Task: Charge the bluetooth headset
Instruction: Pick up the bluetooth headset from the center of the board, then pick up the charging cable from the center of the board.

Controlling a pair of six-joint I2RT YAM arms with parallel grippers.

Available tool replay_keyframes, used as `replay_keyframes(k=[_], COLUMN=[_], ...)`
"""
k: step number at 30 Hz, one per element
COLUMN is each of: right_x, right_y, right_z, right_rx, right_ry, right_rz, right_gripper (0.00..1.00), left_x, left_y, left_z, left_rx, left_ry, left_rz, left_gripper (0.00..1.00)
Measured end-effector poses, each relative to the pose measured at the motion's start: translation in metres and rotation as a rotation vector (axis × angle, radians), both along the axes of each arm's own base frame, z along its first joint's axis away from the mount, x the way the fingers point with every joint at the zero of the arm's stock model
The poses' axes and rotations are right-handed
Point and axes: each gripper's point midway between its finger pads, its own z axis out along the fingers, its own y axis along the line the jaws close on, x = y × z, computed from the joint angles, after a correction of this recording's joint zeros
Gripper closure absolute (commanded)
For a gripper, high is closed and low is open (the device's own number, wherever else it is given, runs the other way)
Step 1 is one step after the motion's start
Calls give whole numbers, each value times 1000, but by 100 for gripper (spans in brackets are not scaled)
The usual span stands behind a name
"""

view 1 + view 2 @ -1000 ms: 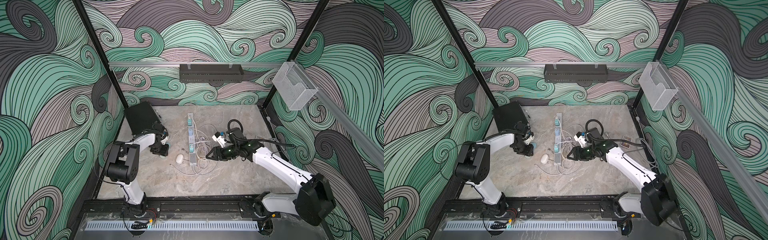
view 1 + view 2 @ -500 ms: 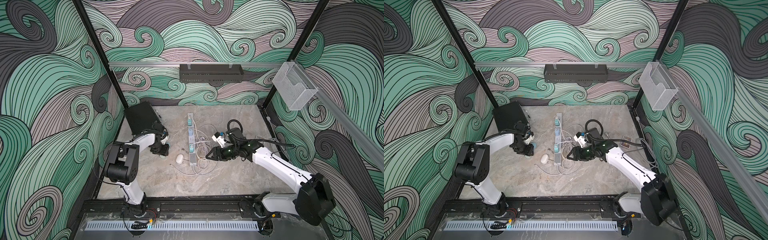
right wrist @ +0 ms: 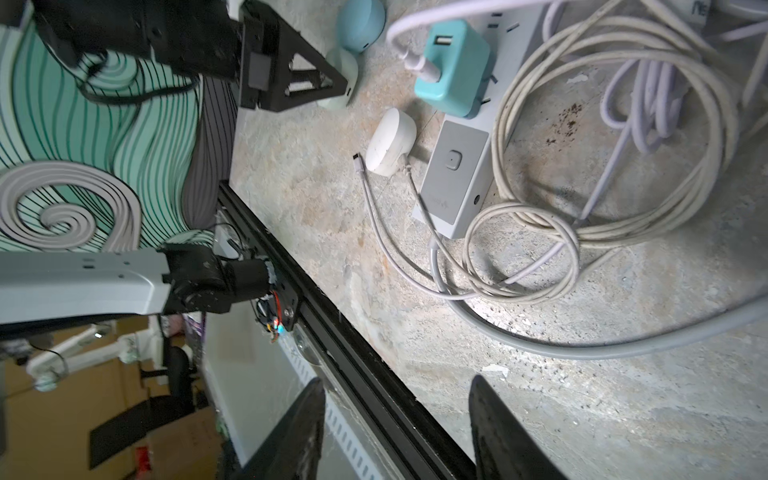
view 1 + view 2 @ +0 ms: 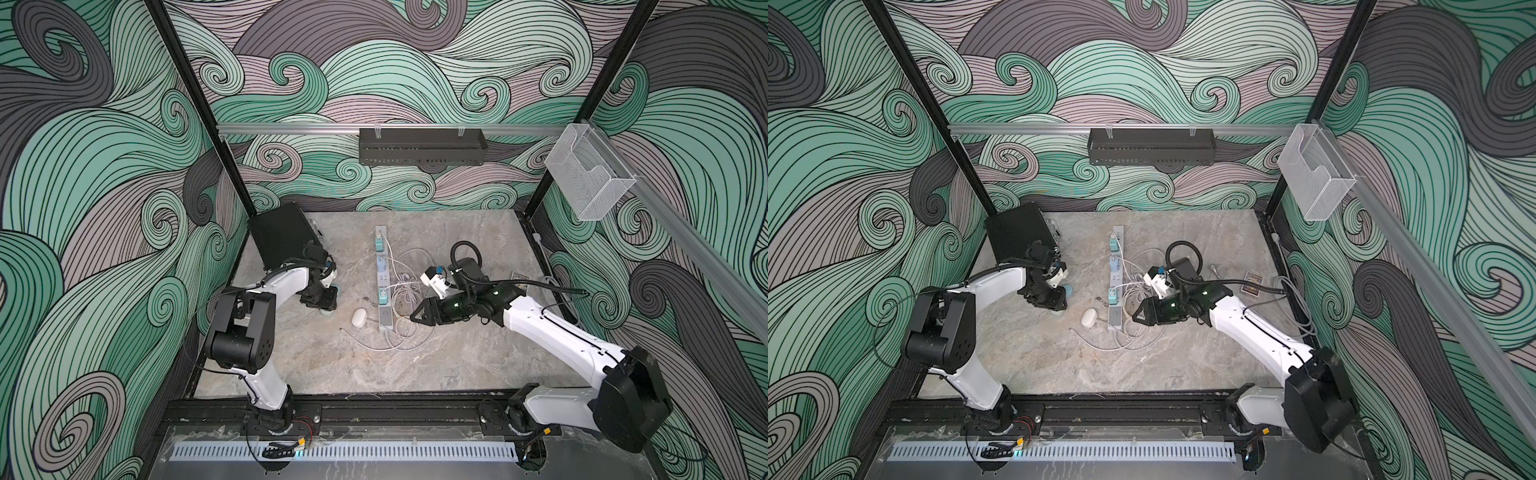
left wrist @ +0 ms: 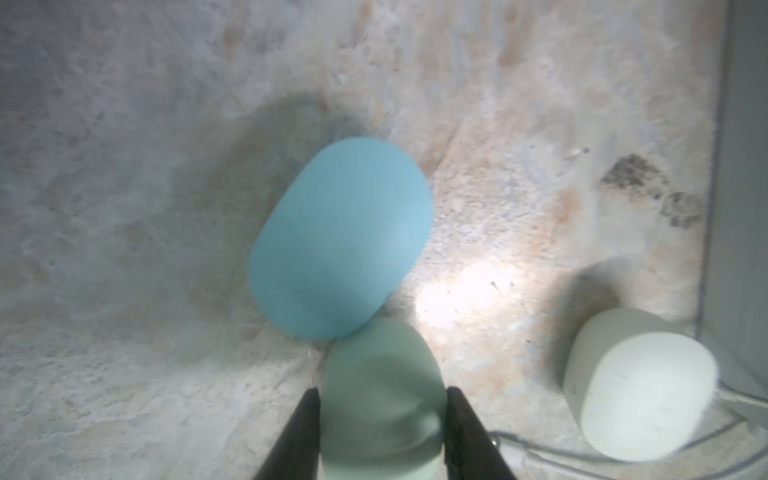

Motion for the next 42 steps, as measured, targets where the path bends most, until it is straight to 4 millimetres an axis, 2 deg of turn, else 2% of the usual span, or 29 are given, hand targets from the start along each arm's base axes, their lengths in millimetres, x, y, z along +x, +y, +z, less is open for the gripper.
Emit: replay_keyframes(k=[5, 7, 11, 19, 23, 28, 33, 38, 42], right_x=[-30, -34, -34, -31, -23, -12, -8, -5, -1], right_y=[24, 35, 57, 105, 131, 157, 171, 184, 183], right_z=[-1, -2, -10, -41, -55, -76, -97, -111, -119], right_rx=[-36, -58, -113, -200, -224, -260, -307, -365, -433], right_ry=[-86, -116, -173, -236, -238, -226, -227, -264, -308], right_rz=[153, 195, 254, 330, 333, 303, 291, 289, 272], right_gripper=[52, 52, 52, 59, 63, 64, 70, 71, 73], left_x=[-5, -12, -28, -54, -57, -59, -59, -61, -61], left_y=[-8, -8, -5, 0, 1, 0, -3, -4, -4], left_z=[54, 76, 99, 106, 108, 109, 110, 114, 115], left_rx=[-79, -102, -122, -121, -126, -139, -161, -175, -176], left_ry=[-129, -178, -207, -155, -149, -140, -134, -145, -148], left_rz=[0, 16, 51, 95, 106, 133, 149, 149, 149], left_gripper=[69, 69, 70, 70, 70, 71, 71, 71, 71])
